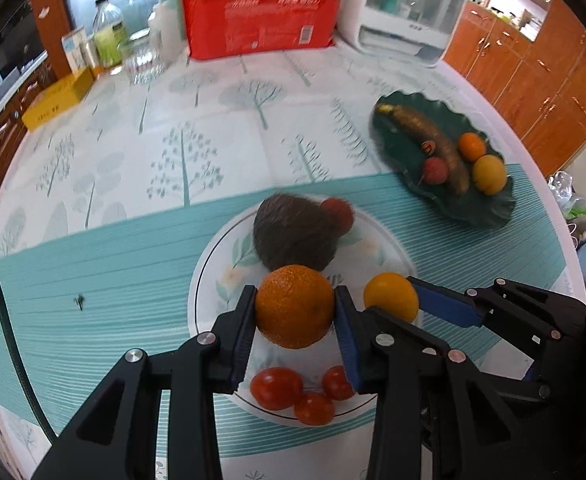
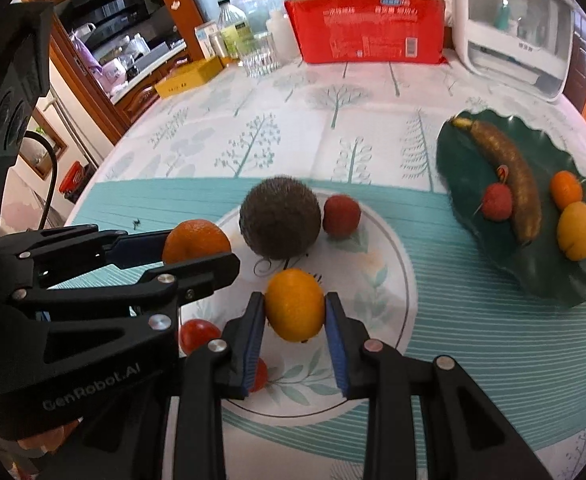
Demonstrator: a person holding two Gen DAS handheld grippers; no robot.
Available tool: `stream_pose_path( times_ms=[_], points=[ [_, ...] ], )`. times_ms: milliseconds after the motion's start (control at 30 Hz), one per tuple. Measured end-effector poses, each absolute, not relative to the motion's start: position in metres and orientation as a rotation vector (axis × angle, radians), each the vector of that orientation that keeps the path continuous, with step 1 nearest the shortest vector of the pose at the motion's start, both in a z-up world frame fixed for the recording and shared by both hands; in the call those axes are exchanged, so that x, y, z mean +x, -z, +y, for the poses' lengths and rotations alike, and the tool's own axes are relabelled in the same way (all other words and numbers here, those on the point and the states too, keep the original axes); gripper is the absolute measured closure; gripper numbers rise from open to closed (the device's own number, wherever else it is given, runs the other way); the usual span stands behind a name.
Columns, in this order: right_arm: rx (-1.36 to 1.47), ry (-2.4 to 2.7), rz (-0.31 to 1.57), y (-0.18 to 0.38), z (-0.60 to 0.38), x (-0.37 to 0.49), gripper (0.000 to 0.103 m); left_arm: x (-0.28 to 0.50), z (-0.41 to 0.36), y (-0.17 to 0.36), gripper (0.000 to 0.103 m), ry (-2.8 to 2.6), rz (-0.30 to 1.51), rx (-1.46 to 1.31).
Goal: Organize fruits
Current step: 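Close the left tool on the orange while the right tool grasps the yellow mandarin, then carry the orange and mandarin over the green leaf plate with both tools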
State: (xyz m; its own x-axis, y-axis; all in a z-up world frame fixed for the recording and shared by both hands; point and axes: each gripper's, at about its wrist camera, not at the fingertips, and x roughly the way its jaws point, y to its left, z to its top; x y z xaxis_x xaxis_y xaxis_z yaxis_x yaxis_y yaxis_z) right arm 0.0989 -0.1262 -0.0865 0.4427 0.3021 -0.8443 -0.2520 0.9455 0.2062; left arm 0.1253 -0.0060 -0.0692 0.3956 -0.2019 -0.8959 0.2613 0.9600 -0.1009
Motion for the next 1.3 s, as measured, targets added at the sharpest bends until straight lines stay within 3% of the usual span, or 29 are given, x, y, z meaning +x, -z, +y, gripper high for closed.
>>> stream_pose_path(
  times_ms=[733,1300],
  points=[
    [0.134,-0.102,0.935,0.035,-0.225,0.065,0.073,0.121,-0.102,0.007,0.067,0.457,0.992,0.189],
    [0.146,0.095,0.81,0.001,-0.296,0.127,0.073,0.206,-0.152,-0.004,0.067,0.457,0.955,0.198]
  ],
)
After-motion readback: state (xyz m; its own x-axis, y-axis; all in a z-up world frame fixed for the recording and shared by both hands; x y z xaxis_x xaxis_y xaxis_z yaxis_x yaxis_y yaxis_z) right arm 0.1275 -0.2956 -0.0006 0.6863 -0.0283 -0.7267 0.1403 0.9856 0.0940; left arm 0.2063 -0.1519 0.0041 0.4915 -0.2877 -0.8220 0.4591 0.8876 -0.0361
